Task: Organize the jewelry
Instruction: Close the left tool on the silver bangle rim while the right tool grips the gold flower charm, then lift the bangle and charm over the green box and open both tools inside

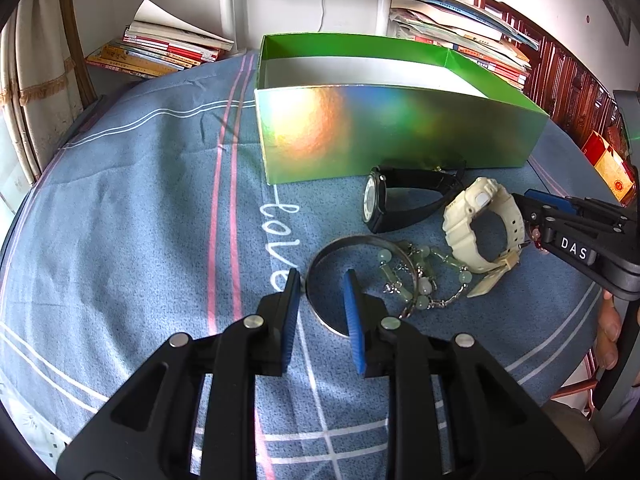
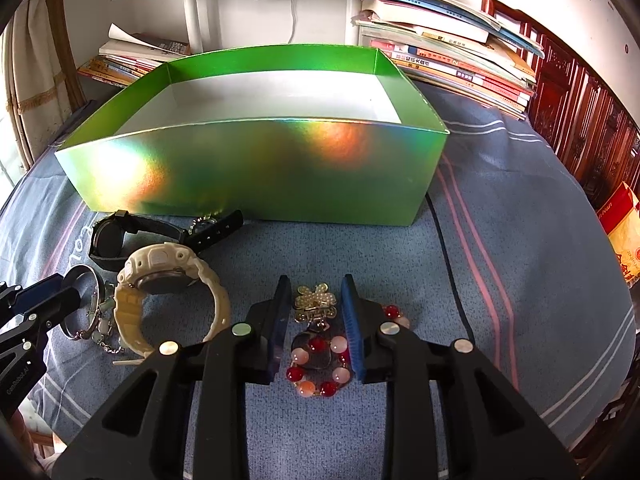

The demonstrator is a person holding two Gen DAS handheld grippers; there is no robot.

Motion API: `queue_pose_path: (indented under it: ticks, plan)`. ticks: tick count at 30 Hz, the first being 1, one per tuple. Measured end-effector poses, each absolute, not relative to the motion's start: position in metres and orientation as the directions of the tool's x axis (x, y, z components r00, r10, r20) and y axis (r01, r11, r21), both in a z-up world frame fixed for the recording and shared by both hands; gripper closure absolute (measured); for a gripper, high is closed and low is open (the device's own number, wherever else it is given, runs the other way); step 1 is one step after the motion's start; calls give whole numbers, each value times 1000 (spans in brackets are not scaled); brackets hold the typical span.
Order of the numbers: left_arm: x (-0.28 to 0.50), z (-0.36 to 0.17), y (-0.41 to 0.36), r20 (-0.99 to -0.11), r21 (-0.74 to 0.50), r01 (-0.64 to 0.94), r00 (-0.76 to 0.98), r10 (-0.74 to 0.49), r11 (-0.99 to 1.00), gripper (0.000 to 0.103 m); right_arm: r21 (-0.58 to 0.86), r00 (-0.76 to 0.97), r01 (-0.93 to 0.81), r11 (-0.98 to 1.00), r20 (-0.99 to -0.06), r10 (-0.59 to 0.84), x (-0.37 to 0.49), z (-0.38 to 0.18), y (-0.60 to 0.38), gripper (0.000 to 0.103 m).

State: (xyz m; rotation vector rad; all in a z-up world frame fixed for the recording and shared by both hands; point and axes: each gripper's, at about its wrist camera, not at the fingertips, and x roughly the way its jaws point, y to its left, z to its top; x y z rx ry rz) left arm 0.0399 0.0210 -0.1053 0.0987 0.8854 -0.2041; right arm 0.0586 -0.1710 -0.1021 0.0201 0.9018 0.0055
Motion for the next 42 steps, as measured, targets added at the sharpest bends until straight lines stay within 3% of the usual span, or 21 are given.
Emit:
queue_pose_path:
  ticks: [5,10,36,42]
  plan:
    - [43,-105,24,-774,-3,202,620,-130,979,94,25,622,7,1000,-783,16,58,-102,-171,81]
    - [44,-104,28,-773,-8,189,621,-126,982,99,24,622,8,1000,-783,14,58,-102,-170,81]
    - [47,-103,41,-772,-5,145,628,-96,989,99,27,617,16,1000,-787,12,55,-100,-173,81]
    - [49,-104,41,-768,4,137,635,-84,991,93,16,615,17,1000,-789,2,56,-100,-172,80]
